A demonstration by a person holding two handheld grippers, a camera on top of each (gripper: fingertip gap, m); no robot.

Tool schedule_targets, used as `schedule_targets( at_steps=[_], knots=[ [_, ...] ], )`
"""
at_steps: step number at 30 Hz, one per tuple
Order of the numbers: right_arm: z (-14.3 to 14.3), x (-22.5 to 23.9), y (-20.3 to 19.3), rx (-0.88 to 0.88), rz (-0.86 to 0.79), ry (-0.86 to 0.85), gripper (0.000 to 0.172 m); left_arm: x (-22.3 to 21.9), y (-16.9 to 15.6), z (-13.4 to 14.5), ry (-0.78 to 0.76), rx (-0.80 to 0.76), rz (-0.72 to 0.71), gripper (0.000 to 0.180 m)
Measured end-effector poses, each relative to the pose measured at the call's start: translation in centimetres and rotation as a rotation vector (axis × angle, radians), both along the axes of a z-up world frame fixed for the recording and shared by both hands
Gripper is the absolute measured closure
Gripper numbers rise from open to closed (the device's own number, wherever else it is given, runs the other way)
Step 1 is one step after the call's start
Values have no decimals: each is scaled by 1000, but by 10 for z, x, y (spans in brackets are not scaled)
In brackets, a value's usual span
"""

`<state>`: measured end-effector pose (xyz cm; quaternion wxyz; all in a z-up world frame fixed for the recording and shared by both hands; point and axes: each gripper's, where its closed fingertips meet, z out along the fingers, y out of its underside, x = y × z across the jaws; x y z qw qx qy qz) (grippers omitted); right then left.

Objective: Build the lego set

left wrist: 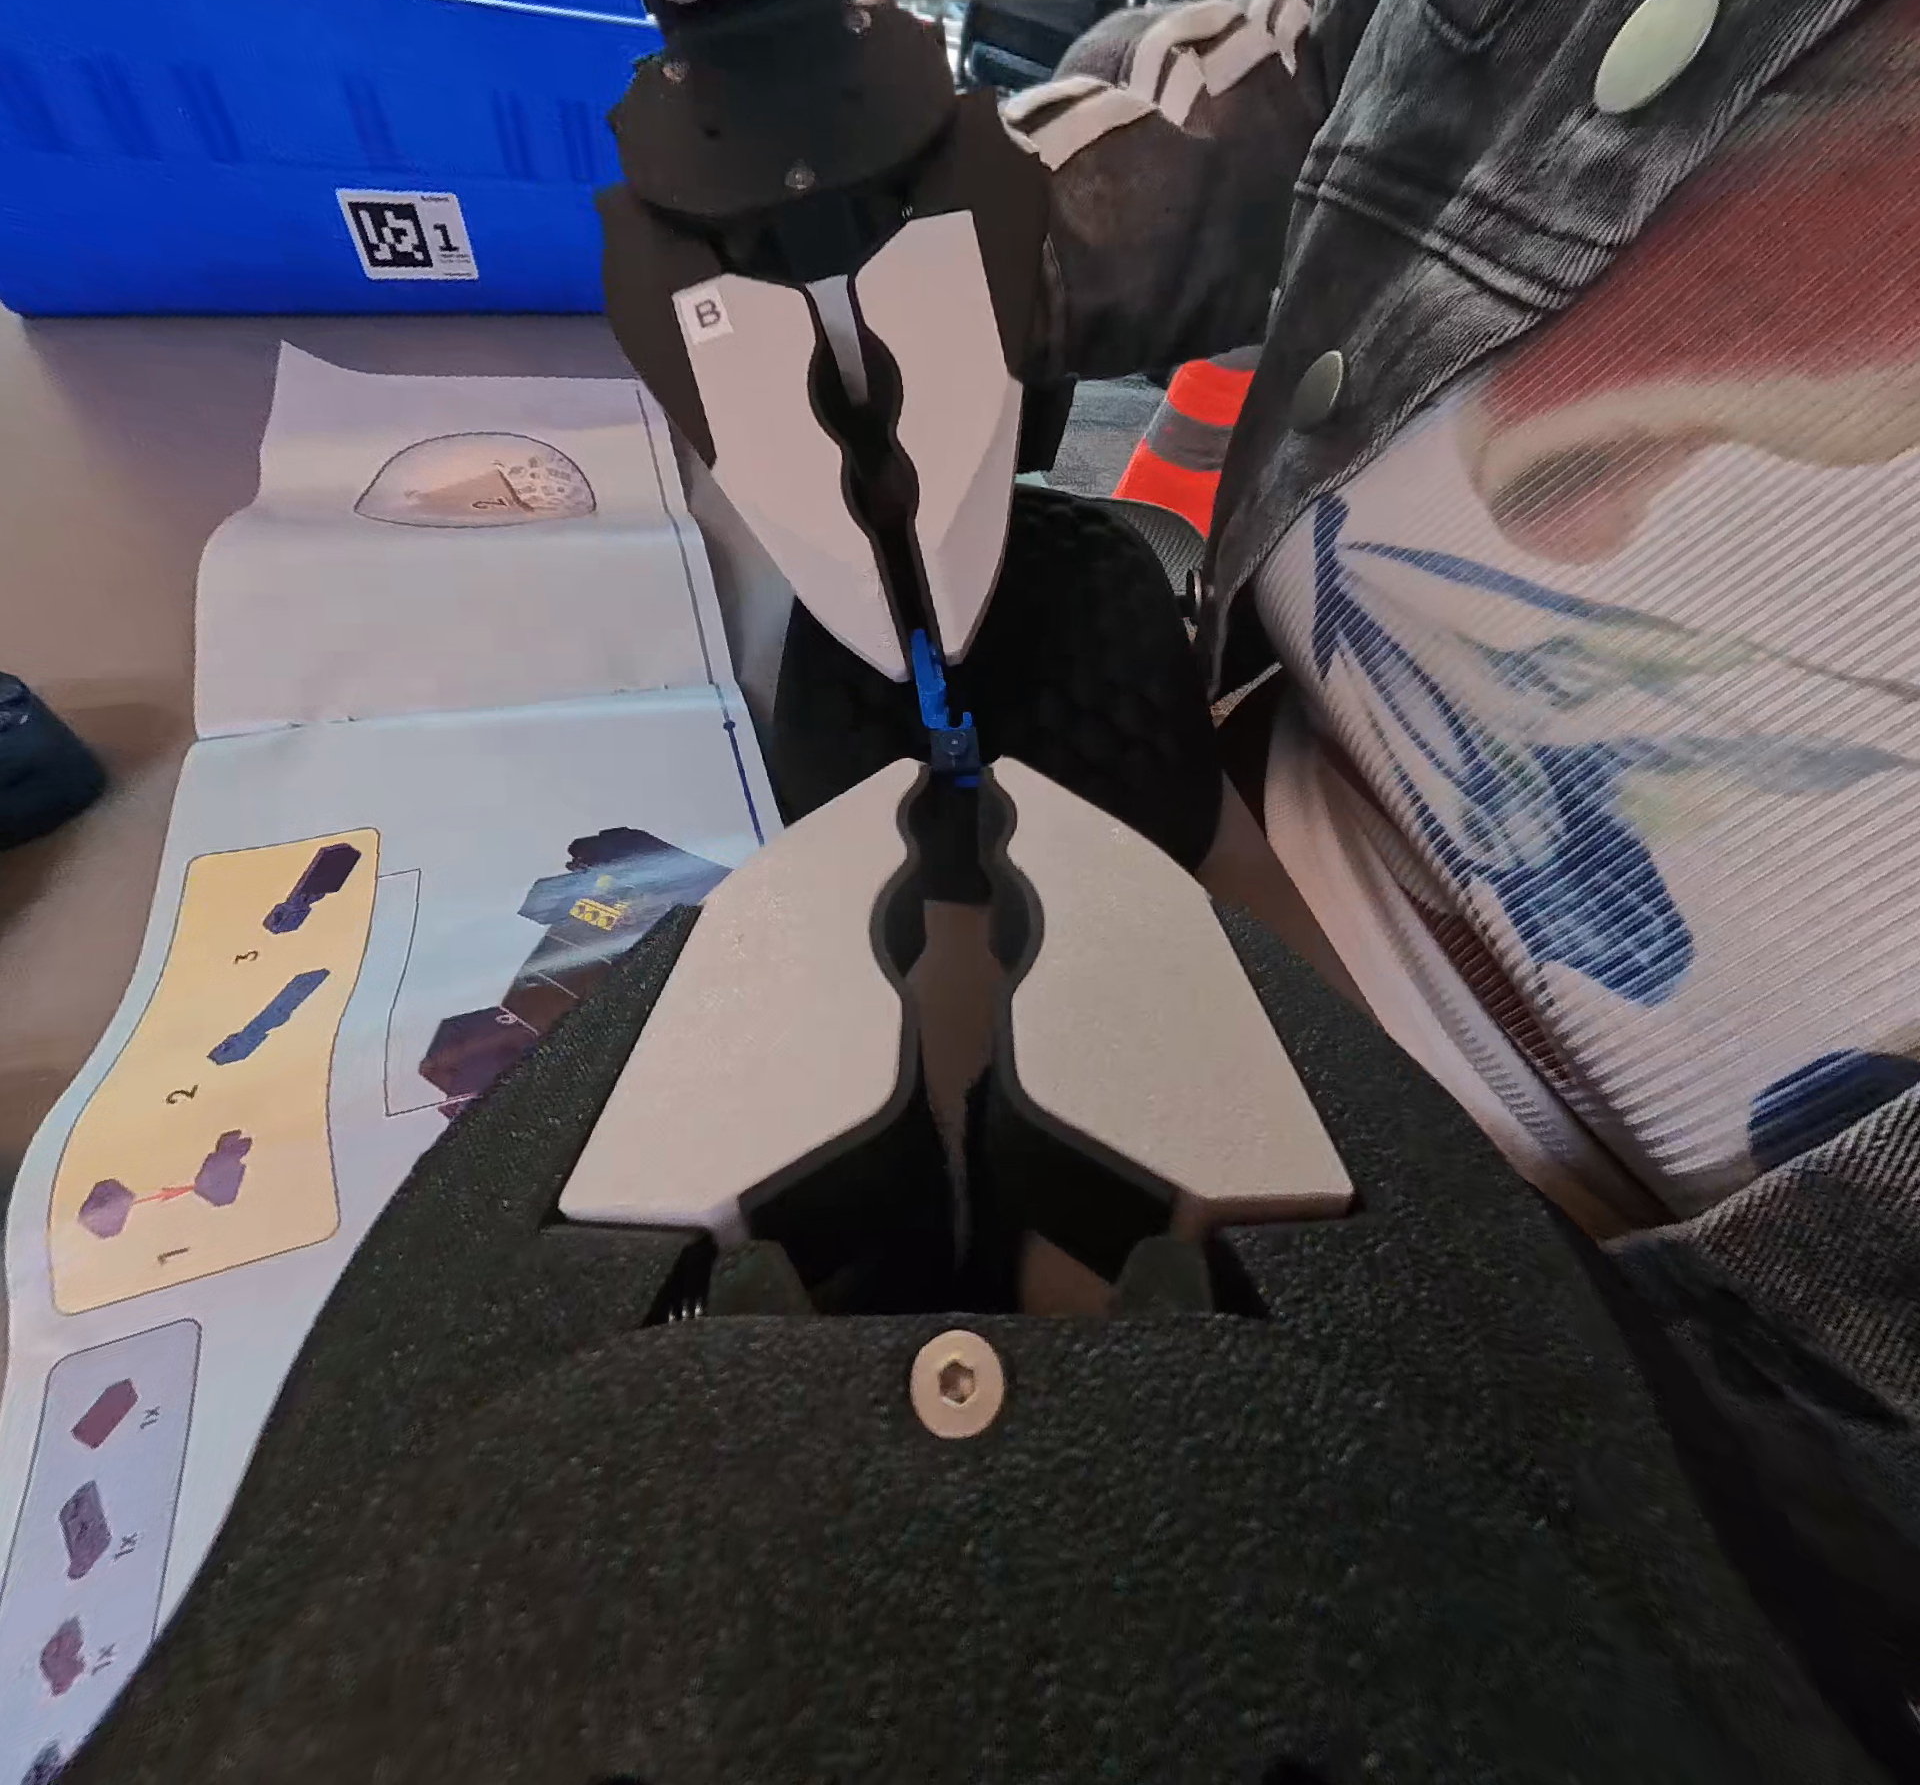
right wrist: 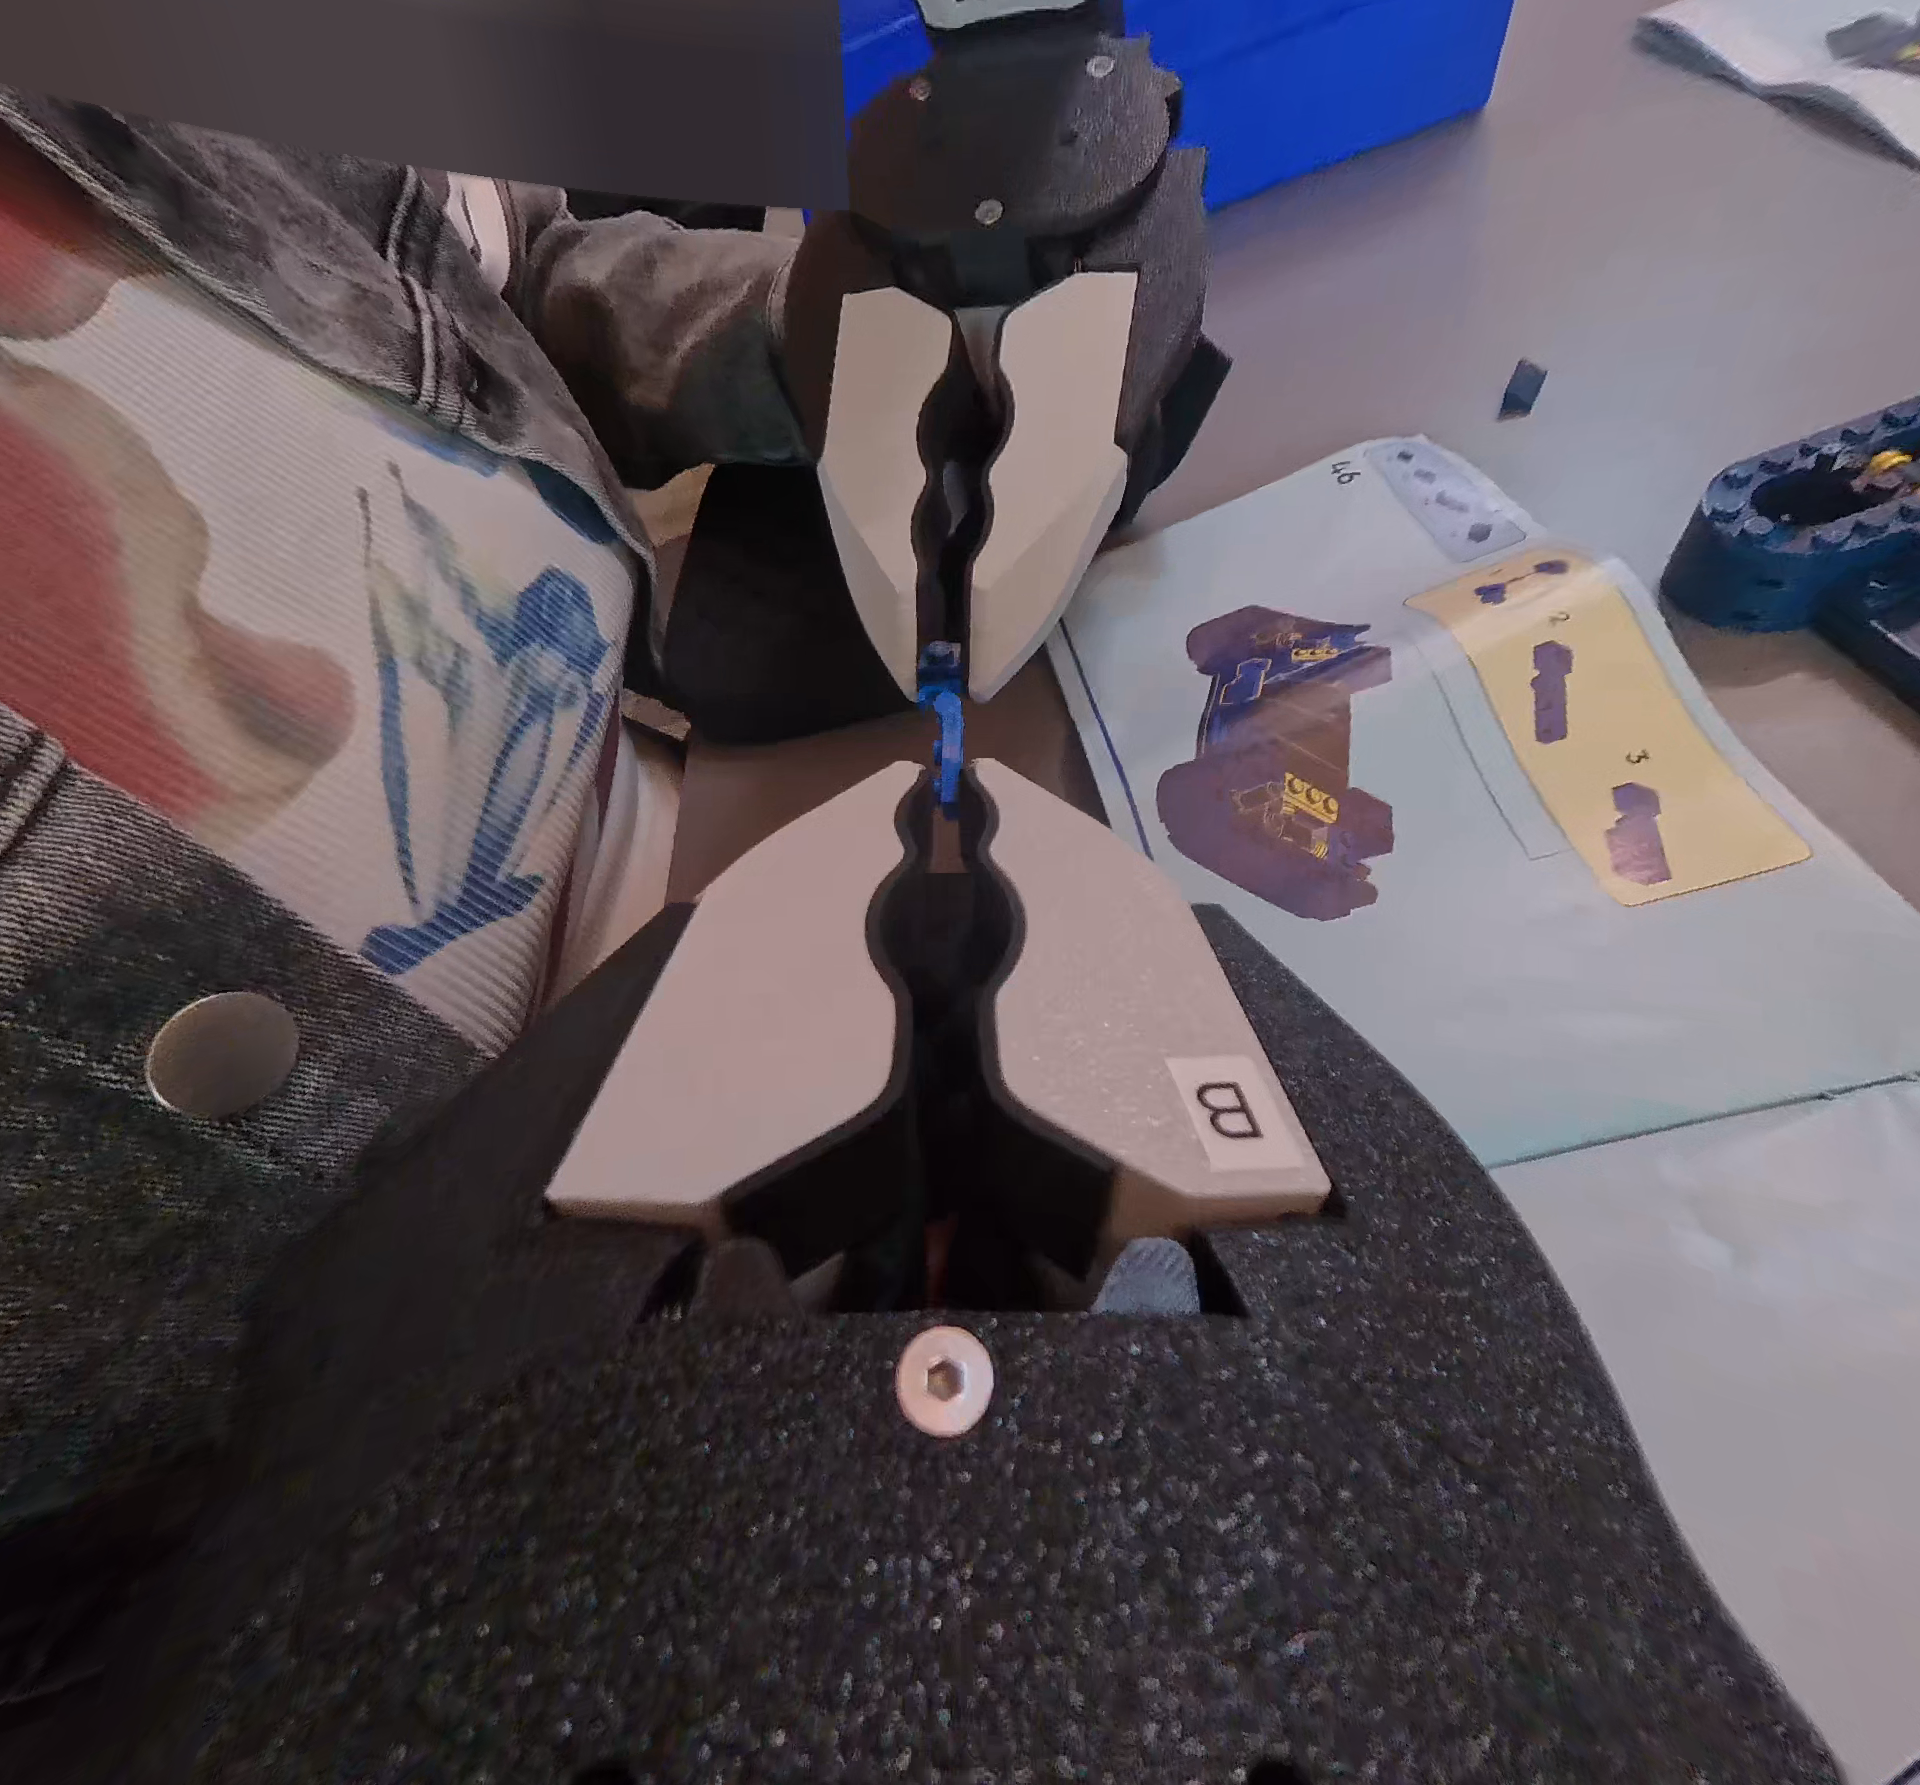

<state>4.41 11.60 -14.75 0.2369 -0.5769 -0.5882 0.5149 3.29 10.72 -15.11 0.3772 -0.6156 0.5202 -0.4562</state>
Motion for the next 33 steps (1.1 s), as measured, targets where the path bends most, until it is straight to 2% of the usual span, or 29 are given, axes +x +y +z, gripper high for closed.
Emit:
schedule_targets(
  at_steps=[9, 14, 20, 33],
  knots=[
    [-3, -1, -2, 28, 1, -8, 168, 0, 1, -2, 16, 0, 15, 173],
    [-12, -1, -6, 58, 19, -64, 168, 1, -3, -14, 102, 13, -1, 174],
    [-16, -2, -5, 54, 11, -89, 168, 0, -2, -16, 116, 35, 13, 174],
    [-8, -5, -1, 17, -21, -43, 168, -2, 2, -9, 66, 51, 54, 174]
  ],
)
